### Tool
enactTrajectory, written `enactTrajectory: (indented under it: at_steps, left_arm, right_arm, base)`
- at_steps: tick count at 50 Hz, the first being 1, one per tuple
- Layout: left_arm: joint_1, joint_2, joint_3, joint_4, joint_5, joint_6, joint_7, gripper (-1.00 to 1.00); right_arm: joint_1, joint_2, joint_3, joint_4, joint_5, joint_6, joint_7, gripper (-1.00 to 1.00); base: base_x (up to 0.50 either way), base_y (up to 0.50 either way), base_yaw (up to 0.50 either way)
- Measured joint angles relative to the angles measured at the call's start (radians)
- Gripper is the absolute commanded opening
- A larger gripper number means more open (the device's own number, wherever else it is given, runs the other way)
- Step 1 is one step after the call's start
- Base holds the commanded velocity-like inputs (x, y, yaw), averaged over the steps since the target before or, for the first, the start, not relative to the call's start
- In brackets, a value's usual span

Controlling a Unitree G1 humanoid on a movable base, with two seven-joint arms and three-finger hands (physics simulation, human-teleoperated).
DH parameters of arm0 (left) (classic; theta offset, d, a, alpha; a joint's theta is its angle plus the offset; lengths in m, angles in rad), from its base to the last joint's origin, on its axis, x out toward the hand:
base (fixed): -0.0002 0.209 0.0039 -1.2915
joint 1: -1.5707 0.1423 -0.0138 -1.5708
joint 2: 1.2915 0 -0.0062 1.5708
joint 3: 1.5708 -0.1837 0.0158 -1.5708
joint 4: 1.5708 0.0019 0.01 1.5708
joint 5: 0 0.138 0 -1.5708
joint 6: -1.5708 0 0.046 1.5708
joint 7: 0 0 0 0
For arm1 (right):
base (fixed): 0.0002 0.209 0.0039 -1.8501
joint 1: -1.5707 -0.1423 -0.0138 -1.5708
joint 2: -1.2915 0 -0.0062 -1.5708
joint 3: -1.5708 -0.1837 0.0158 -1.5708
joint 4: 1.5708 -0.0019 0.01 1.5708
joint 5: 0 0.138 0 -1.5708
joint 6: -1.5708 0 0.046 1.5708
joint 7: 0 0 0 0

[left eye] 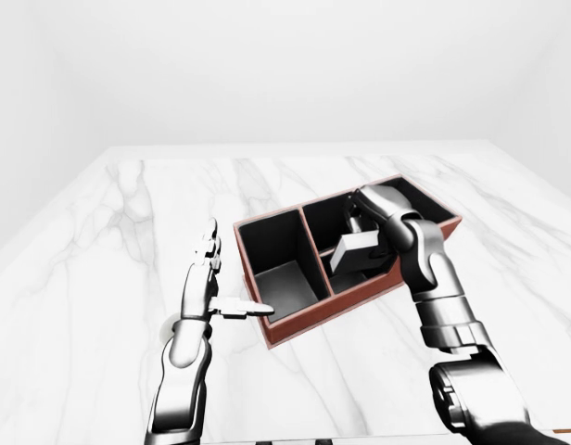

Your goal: Pick up the book and place it in the back compartment of the caddy.

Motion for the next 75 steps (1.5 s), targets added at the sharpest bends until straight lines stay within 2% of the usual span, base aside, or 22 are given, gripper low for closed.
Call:
enactTrajectory:
  at_steps: [75]
  left_arm:
    - [0.002, -0.001, -0.005, 0.007, 0.005, 0.000, 0.002, 1.00]
  right_arm:
    - [-0.045, -0.003, 0.034, 0.303, -0.017, -0.083, -0.203, -1.00]
  base:
    - [0.00, 0.00, 0.00]
